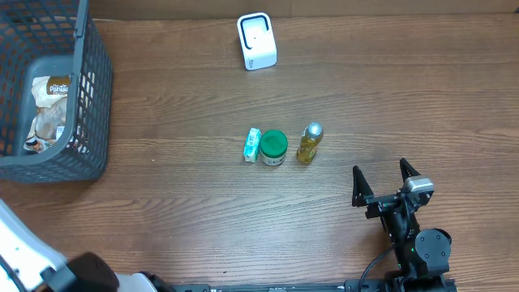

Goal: Scan the item barcode
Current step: 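Lift the wipes pack out of the basket with the left gripper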

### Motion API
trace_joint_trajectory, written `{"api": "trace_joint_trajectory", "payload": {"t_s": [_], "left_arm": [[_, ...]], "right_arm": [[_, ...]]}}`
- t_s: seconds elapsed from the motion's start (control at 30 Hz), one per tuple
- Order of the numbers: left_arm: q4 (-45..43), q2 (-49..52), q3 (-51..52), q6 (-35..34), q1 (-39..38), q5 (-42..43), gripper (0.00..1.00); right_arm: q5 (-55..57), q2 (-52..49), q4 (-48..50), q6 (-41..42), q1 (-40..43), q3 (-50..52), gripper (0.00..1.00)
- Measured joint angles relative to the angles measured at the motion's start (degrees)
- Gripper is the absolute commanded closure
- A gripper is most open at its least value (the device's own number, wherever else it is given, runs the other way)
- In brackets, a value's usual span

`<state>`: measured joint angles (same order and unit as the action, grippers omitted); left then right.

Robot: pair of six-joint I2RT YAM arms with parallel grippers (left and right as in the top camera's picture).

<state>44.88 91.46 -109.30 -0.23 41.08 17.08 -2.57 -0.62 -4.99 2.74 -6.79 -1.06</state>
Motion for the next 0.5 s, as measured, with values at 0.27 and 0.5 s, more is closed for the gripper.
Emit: {"api": "trace_joint_trajectory", "payload": {"t_s": [0.27,0.5], "left_arm": [[5.03,2.32,2.47,-1.53,-8.74,4.00,0.94],[14.16,-3.56,2.36,-2.25,-21.88,5.49,0.94]], "right_arm": [[0.02,0.00,-0.04,0.02,0.00,0.00,0.00],[0.00,0.00,-0.02,0.02,0.00,0.00,0.00]]}}
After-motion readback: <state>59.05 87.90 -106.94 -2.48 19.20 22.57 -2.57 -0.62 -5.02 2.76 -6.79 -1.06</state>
